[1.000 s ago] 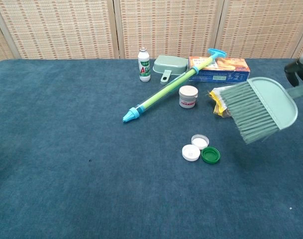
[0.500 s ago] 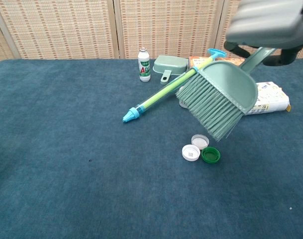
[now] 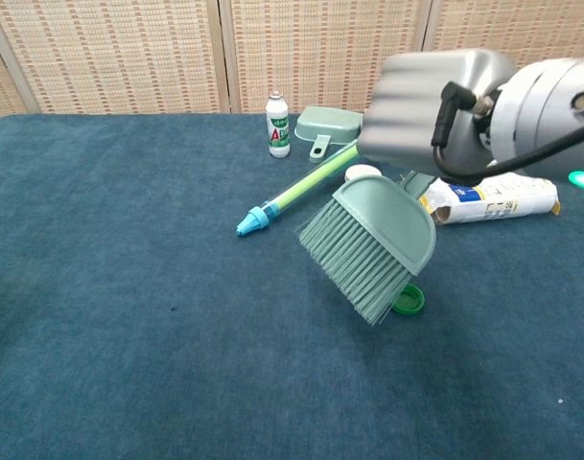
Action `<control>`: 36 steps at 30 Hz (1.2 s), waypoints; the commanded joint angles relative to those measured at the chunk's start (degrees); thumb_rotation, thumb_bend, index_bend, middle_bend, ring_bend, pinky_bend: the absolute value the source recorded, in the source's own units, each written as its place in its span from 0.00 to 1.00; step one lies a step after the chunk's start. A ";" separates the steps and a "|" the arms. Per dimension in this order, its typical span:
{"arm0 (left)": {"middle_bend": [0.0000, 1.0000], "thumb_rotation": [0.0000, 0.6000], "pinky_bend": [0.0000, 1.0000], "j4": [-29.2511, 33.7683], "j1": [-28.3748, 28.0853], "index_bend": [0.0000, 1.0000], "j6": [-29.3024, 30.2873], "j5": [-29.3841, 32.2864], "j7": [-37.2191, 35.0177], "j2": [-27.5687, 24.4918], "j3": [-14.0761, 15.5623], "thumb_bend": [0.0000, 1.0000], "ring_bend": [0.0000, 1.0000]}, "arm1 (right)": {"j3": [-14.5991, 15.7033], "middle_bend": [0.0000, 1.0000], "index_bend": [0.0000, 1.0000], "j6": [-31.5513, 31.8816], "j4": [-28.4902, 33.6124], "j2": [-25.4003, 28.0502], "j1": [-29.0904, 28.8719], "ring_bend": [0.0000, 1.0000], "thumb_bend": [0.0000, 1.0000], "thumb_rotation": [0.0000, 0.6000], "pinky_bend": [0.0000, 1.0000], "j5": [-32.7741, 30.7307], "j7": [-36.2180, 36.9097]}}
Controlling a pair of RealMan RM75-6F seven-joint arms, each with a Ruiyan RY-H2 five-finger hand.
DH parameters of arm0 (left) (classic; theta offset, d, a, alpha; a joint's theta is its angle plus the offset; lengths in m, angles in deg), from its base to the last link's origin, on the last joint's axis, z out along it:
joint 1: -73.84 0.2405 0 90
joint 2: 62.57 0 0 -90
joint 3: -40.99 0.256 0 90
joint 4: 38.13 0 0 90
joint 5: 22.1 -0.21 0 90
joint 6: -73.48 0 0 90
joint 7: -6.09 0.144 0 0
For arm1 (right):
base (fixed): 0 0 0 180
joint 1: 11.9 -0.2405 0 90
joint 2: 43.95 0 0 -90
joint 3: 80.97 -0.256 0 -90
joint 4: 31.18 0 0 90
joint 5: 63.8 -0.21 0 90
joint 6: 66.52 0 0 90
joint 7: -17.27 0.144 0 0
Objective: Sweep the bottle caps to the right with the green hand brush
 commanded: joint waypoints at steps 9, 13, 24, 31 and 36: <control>0.00 1.00 0.10 0.00 0.00 0.00 0.00 0.00 0.00 0.00 0.00 0.36 0.00 | 2.38 0.87 1.00 1.19 -5.46 -3.92 -2.52 0.54 0.40 1.00 0.34 -3.02 1.74; 0.00 1.00 0.10 0.00 0.00 0.00 0.00 0.00 0.00 0.00 0.00 0.36 0.00 | 3.17 0.87 1.00 1.58 -6.53 -4.59 -3.15 0.54 0.40 1.00 0.34 -4.20 2.11; 0.00 1.00 0.10 0.00 0.00 0.00 0.00 0.00 0.00 0.00 0.00 0.37 0.00 | 5.55 0.87 1.00 2.94 -7.86 -5.37 -4.36 0.54 0.40 1.00 0.34 -5.33 2.52; 0.00 1.00 0.10 0.00 0.00 0.00 0.00 0.00 0.00 0.00 0.00 0.36 0.00 | 6.74 0.87 1.00 2.61 -9.63 -6.52 -4.56 0.54 0.40 1.00 0.34 -5.48 3.71; 0.00 1.00 0.10 0.00 0.00 0.00 0.00 0.00 0.00 0.00 0.00 0.36 0.00 | 7.16 0.87 1.00 2.44 -10.28 -7.01 -4.97 0.54 0.40 1.00 0.34 -5.54 3.93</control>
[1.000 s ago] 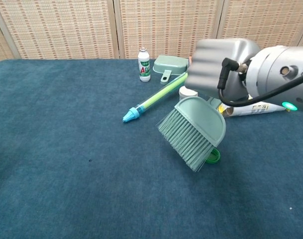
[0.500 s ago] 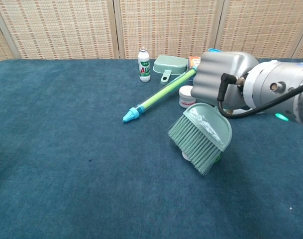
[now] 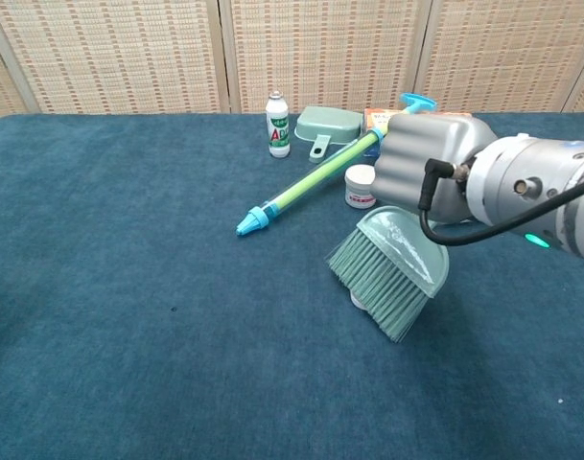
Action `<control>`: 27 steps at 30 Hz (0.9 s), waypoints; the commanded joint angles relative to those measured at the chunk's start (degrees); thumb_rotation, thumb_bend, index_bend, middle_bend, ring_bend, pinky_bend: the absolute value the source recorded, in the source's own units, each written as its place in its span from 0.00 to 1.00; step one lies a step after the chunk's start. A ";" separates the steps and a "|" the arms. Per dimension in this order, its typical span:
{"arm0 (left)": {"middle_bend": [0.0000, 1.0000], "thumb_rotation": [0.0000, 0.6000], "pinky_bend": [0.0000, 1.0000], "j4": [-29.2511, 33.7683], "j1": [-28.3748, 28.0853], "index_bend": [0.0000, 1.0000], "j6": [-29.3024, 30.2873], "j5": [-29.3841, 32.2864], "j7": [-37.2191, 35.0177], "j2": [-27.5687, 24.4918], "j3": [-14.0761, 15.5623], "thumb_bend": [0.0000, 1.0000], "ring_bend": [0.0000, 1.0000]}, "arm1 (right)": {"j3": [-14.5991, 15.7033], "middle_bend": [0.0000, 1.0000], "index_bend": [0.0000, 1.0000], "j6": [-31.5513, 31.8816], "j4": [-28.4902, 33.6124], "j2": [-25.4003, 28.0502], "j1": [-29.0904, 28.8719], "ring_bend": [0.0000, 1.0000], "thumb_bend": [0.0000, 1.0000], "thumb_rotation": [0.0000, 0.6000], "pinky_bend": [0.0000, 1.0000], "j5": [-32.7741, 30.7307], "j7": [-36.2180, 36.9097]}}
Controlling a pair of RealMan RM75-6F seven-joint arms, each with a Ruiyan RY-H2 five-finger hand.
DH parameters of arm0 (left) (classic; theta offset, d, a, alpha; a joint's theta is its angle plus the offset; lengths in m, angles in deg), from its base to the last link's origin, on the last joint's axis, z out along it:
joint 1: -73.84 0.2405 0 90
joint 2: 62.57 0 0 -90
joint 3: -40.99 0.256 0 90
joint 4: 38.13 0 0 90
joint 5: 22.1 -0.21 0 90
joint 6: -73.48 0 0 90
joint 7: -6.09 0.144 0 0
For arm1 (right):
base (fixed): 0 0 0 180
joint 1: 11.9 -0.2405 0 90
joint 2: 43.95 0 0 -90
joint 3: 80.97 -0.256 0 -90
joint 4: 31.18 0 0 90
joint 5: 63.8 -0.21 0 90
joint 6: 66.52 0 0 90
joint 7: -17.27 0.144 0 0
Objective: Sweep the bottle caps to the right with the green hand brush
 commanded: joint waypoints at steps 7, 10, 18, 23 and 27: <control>0.00 1.00 0.10 0.00 0.00 0.00 0.00 0.00 0.00 0.00 0.00 0.37 0.00 | 1.35 0.87 1.00 0.52 -1.35 -1.15 -0.28 0.54 0.40 1.00 0.34 -1.78 -0.77; 0.00 1.00 0.10 0.00 0.00 0.00 0.00 0.00 0.00 0.00 0.00 0.37 0.00 | 2.08 0.87 1.00 0.74 -1.89 -1.10 -0.12 0.54 0.40 1.00 0.34 -2.31 -0.80; 0.00 1.00 0.10 0.00 0.00 0.00 0.00 0.00 0.00 0.00 0.00 0.36 0.00 | 4.29 0.87 1.00 0.65 -3.52 -0.36 0.96 0.54 0.40 1.00 0.34 -2.97 0.27; 0.00 1.00 0.10 0.00 0.00 0.00 0.00 0.00 0.00 0.00 0.00 0.36 0.00 | 6.01 0.87 1.00 0.12 -4.66 0.51 2.07 0.54 0.40 1.00 0.34 -2.96 1.51; 0.00 1.00 0.10 0.00 0.00 0.00 0.00 0.00 0.00 0.00 0.00 0.36 0.00 | 7.33 0.87 1.00 -0.19 -5.27 1.84 3.12 0.54 0.40 1.00 0.35 -2.78 2.84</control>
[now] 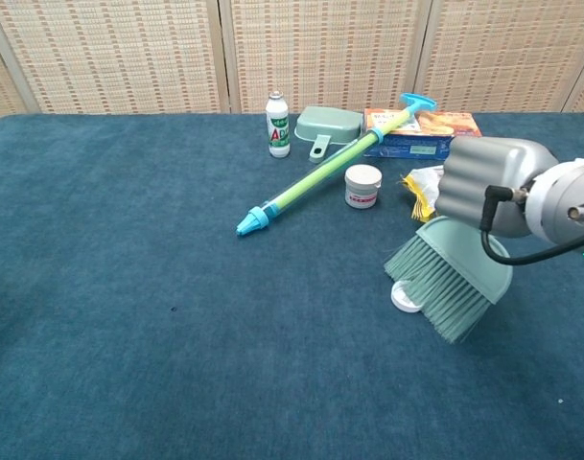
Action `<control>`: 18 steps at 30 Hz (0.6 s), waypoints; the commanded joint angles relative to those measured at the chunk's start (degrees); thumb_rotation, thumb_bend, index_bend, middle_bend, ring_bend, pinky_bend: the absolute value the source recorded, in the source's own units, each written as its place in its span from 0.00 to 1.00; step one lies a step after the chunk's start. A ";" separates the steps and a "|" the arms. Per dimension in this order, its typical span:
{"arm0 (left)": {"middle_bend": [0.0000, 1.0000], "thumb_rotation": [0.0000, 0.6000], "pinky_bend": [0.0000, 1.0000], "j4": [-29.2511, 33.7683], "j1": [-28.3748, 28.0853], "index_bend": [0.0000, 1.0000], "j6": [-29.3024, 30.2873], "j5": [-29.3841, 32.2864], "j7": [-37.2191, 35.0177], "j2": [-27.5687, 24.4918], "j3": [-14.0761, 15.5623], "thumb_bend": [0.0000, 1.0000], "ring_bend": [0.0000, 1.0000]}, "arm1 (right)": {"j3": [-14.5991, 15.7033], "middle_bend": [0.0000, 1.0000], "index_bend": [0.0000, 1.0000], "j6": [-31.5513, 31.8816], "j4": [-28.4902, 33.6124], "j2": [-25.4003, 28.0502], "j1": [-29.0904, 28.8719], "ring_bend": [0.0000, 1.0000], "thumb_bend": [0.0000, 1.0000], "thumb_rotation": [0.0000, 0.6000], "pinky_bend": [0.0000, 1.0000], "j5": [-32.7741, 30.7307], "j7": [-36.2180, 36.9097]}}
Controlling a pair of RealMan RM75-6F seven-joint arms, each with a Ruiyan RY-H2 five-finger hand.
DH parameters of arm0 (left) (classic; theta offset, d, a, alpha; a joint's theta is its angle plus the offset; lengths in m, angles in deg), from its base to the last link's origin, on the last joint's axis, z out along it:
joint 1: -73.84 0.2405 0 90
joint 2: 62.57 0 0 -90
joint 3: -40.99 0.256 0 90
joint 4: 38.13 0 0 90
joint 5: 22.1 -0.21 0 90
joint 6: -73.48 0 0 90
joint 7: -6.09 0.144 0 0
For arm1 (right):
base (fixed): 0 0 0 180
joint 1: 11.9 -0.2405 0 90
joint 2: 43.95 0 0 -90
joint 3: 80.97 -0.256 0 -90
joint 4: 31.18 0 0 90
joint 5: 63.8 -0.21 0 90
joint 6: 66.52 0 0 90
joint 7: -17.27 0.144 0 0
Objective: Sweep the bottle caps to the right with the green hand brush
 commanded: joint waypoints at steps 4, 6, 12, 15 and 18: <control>0.00 1.00 0.10 0.00 0.00 0.00 0.00 0.00 0.00 0.00 0.00 0.36 0.00 | 2.10 0.87 1.00 -0.84 -1.25 2.25 1.76 0.54 0.40 1.00 0.35 0.42 2.17; 0.00 1.00 0.10 0.00 0.00 0.00 0.00 0.00 0.00 0.00 0.00 0.36 0.00 | 2.90 0.87 1.00 -1.29 -1.82 2.88 2.43 0.54 0.40 1.00 0.35 0.54 2.91; 0.00 1.00 0.10 0.00 0.00 0.00 0.00 0.00 0.00 0.00 0.00 0.37 0.00 | 5.78 0.87 1.00 -3.23 -4.69 4.60 5.00 0.54 0.40 1.00 0.35 0.98 5.31; 0.00 1.00 0.10 0.00 0.00 0.00 0.00 0.00 0.00 0.00 0.00 0.37 0.00 | 7.04 0.87 1.00 -4.18 -6.26 5.58 6.34 0.54 0.40 1.00 0.35 1.19 6.61; 0.00 1.00 0.10 0.00 0.00 0.00 0.00 0.00 0.00 0.00 0.00 0.37 0.00 | 8.05 0.87 1.00 -5.10 -7.60 6.88 7.62 0.55 0.40 1.00 0.35 1.47 8.08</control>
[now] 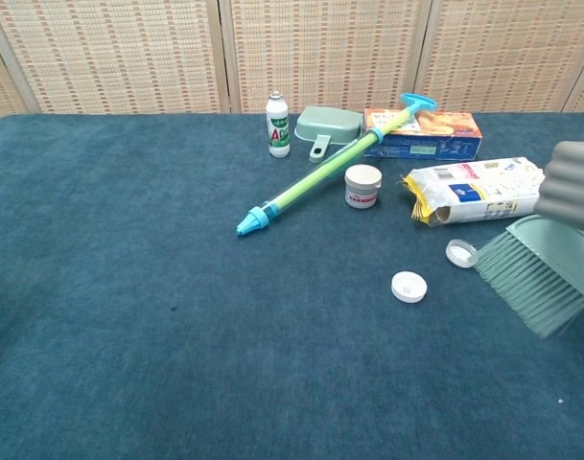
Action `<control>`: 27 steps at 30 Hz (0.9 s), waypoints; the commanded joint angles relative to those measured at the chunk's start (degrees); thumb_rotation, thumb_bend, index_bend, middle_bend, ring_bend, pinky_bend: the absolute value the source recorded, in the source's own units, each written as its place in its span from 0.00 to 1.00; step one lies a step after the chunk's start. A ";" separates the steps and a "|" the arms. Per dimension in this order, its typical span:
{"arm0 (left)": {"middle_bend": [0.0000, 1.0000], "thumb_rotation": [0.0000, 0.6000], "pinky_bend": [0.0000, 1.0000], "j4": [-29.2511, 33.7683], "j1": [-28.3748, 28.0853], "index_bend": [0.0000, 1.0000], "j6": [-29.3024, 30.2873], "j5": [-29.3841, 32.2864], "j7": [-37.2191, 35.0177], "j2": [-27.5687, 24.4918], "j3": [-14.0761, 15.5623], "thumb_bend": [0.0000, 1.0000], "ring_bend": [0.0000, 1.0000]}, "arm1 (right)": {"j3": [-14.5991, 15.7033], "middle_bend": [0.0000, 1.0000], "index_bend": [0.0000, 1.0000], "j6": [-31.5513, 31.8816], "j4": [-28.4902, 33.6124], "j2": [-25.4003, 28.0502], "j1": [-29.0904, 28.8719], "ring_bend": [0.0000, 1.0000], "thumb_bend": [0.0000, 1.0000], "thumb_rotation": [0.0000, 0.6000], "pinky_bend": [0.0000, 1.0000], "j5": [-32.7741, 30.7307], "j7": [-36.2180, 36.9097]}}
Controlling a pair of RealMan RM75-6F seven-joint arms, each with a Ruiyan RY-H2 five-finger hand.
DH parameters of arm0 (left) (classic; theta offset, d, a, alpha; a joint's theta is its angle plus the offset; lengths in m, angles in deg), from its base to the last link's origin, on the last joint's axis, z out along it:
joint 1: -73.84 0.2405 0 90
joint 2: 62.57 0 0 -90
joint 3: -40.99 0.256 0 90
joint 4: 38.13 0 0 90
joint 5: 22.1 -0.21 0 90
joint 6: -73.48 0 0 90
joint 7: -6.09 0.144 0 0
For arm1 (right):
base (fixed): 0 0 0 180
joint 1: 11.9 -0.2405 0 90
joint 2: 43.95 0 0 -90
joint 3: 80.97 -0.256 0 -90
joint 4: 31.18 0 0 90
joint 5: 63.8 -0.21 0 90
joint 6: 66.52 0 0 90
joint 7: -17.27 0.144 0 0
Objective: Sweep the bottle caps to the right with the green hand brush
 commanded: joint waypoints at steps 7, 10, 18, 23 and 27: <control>0.00 1.00 0.10 0.00 0.00 0.00 0.00 0.00 0.00 0.00 0.00 0.36 0.00 | 2.80 0.87 1.00 -3.59 -4.48 4.10 3.90 0.55 0.40 1.00 0.35 0.83 4.63; 0.00 1.00 0.10 0.00 0.00 0.00 0.00 0.00 0.00 0.00 0.00 0.36 0.00 | 2.58 0.87 1.00 -4.95 -4.69 6.85 4.97 0.55 0.40 1.00 0.35 3.69 9.07; 0.00 1.00 0.10 0.00 0.00 0.00 0.00 0.00 0.00 0.00 0.00 0.36 0.00 | 1.06 0.87 1.00 -5.20 1.12 17.85 5.70 0.55 0.40 1.00 0.35 12.41 18.88; 0.00 1.00 0.10 0.00 0.00 0.00 0.00 0.00 0.00 0.00 0.00 0.36 0.00 | -0.10 0.87 1.00 -5.89 5.48 21.61 5.91 0.55 0.40 1.00 0.35 16.61 21.87; 0.00 1.00 0.10 0.00 0.00 0.00 0.00 0.00 0.00 0.00 0.00 0.36 0.00 | -1.68 0.87 1.00 -6.58 8.00 21.81 5.58 0.55 0.40 1.00 0.35 18.82 22.77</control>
